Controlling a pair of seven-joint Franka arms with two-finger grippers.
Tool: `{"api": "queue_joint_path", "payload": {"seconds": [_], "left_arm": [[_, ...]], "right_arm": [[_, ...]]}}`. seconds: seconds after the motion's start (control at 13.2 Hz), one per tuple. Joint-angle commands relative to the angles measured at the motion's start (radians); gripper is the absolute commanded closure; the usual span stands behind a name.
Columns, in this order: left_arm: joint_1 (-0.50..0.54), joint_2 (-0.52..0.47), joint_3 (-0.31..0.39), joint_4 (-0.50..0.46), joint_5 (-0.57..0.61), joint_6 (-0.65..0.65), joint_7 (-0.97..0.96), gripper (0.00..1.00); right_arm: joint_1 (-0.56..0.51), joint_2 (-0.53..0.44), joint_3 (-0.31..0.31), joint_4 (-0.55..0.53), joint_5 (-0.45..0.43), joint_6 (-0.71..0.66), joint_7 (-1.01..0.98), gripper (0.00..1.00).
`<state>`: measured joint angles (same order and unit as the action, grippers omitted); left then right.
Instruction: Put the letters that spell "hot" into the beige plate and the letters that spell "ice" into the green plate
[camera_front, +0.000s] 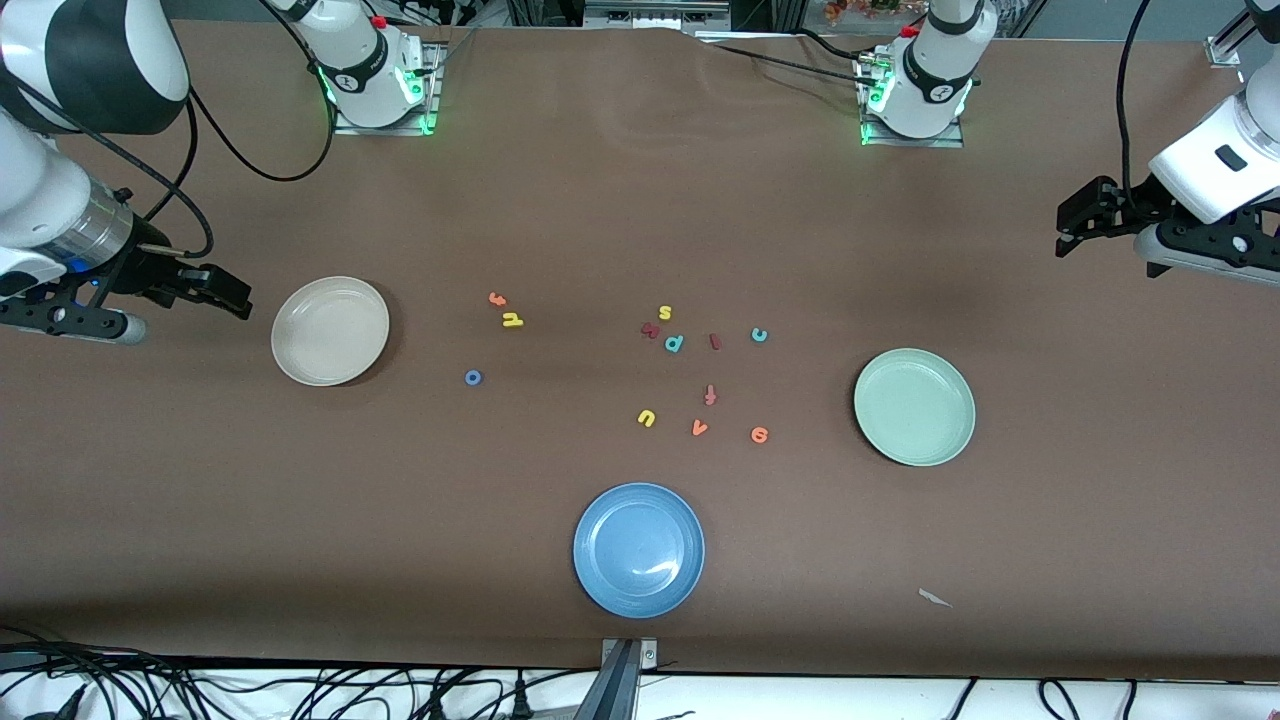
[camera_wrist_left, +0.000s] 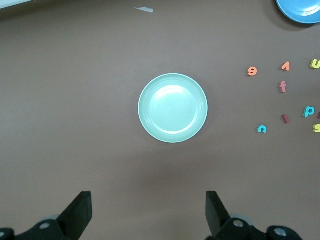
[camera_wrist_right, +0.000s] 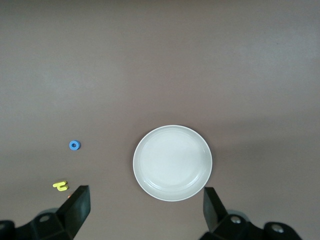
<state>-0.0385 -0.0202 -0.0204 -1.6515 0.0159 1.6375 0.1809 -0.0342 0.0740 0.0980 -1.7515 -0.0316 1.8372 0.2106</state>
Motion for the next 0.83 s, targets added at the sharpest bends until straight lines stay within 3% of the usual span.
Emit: {"api": "queue_joint_path", "payload": {"seconds": [0.0, 0.76], "left_arm": [[0.006, -0.018, -0.001, -0.014, -0.014, -0.005, 0.009, 0.00], [-0.001, -0.017, -0.001, -0.014, -0.013, -0.005, 0.011, 0.00]], "right_arm": [[0.000, 0.006, 0.000, 0.015, 0.019, -0.007, 0.006, 0.00], [0.000, 0.006, -0.001, 0.020, 0.018, -0.006, -0.002, 0.00]]}}
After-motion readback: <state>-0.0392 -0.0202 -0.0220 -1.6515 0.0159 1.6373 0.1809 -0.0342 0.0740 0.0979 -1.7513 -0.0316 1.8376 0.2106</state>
